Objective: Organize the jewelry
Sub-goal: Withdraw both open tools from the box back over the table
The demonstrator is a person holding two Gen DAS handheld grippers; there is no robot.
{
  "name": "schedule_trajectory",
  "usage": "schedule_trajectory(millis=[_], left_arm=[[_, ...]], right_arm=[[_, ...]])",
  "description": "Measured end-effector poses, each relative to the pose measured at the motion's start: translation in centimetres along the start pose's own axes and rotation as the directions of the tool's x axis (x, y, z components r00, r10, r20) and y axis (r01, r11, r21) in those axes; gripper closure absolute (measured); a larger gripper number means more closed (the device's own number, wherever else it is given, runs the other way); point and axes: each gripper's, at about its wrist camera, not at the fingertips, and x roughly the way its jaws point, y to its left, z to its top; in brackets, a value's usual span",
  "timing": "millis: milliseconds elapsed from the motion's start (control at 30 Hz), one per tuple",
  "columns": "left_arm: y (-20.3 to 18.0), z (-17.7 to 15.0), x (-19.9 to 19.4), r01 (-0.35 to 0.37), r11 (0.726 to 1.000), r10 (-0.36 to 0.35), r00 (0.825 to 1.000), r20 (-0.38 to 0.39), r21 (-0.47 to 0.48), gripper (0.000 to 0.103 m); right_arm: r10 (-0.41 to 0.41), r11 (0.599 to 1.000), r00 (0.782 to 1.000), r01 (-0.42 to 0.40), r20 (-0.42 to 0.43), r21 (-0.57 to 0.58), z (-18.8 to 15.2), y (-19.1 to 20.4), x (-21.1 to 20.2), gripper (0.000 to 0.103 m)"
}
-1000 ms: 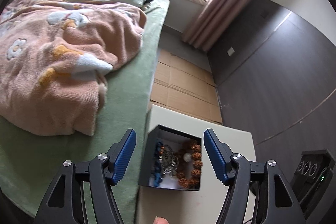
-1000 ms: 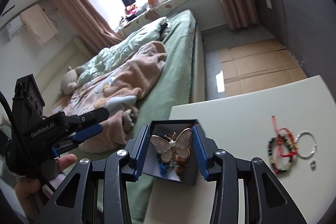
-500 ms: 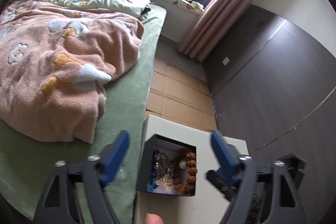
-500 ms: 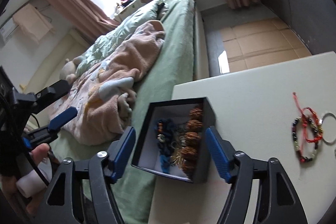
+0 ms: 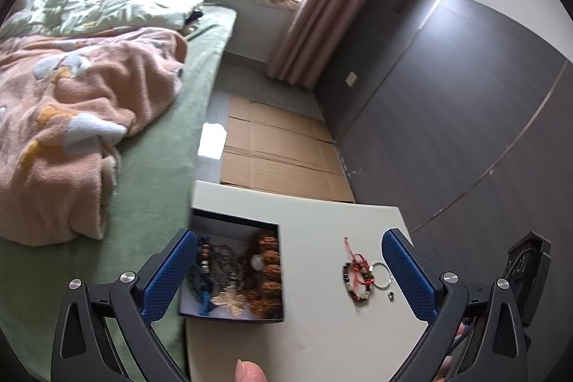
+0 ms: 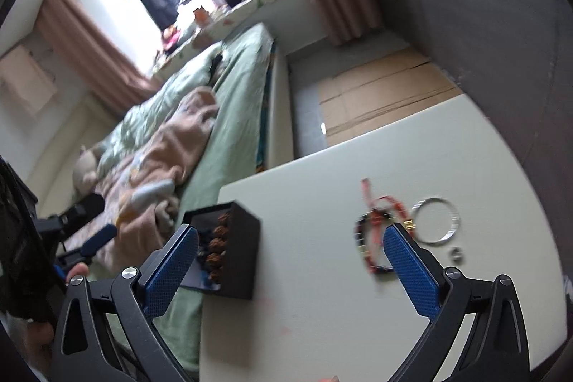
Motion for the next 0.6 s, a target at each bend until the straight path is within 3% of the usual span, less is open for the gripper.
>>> schedule_trajectory(millis=[200, 600], left_arm=[[-2.3, -0.8, 1.1, 0.001, 0.999, 0.0, 1.0, -0.02, 0.047, 0.0], [-8.2, -3.3, 5.4, -0.022, 0.984, 0.039, 0.994, -0.097, 0.177, 0.0]], right_arm=[[-0.107, 0.994, 0.994, 0.108, -0.013, 0.016, 0.5, -3.4, -2.1, 0.0], [-0.195, 0.974, 0.98, 0.198, -0.04, 0.113, 1.3, -9.0, -5.9, 0.0]])
